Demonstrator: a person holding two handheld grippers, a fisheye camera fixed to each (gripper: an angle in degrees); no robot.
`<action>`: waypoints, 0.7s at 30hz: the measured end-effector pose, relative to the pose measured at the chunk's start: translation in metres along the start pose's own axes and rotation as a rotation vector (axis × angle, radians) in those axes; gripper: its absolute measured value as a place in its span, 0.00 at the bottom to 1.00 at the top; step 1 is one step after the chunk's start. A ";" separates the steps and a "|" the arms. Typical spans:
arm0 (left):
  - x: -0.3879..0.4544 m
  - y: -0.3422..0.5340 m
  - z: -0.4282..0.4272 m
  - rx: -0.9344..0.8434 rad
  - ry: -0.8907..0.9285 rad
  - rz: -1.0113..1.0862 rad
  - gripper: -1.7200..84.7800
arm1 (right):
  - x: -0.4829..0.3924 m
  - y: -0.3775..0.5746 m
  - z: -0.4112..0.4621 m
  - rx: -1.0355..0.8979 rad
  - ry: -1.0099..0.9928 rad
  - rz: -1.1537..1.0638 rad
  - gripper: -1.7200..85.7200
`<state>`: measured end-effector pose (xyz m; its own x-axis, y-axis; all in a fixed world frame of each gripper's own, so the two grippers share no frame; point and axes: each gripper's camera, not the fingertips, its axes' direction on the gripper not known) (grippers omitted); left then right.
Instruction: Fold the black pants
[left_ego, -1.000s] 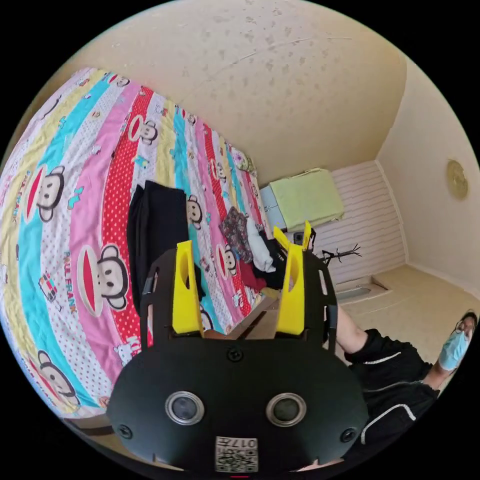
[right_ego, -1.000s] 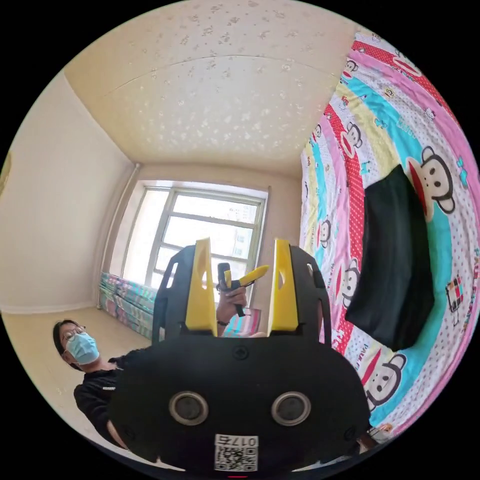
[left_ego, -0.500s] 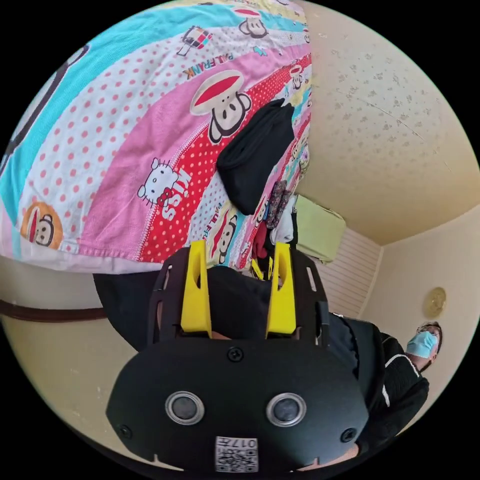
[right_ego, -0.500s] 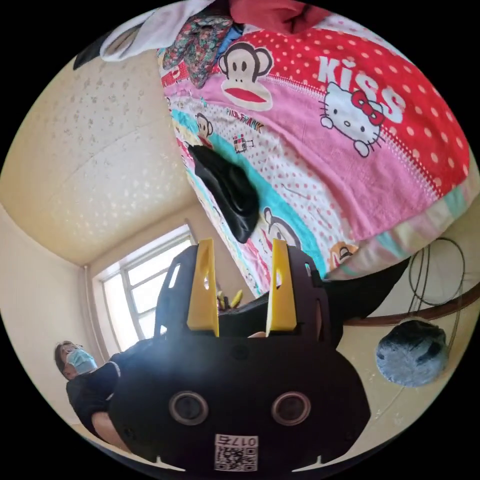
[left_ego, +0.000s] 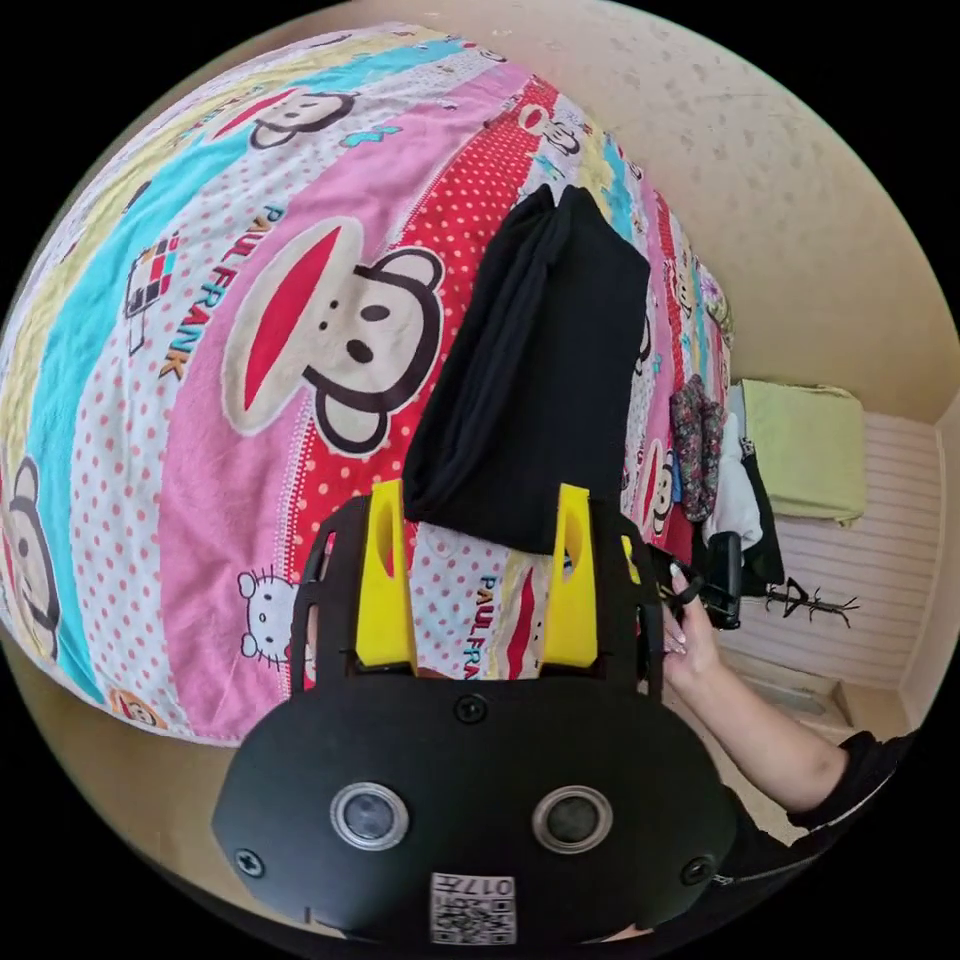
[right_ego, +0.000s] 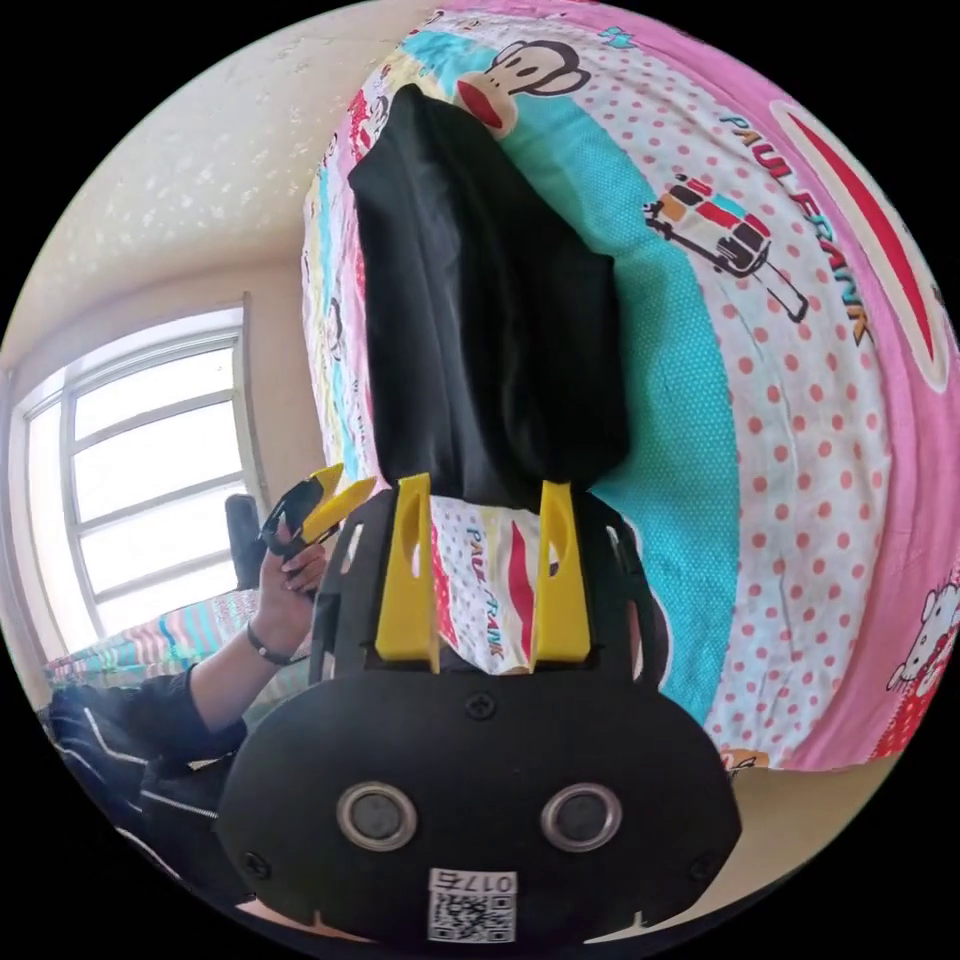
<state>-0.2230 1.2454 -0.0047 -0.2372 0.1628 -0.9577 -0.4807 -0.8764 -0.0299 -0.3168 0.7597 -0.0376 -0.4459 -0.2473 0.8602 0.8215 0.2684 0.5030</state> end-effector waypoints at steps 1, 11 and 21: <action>-0.003 -0.004 0.007 -0.021 -0.018 -0.006 0.24 | 0.009 0.001 0.001 0.018 0.042 0.008 0.13; -0.070 -0.004 0.027 -0.160 -0.065 -0.041 0.21 | 0.133 0.049 -0.005 0.135 -0.398 0.201 0.12; -0.083 -0.008 -0.027 -0.061 0.068 -0.007 0.20 | 0.111 0.095 0.040 0.167 -0.450 0.175 0.17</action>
<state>-0.1767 1.2264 0.0672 -0.1750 0.1397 -0.9746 -0.4296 -0.9015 -0.0520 -0.3024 0.7950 0.1094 -0.4460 0.2305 0.8648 0.8460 0.4240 0.3233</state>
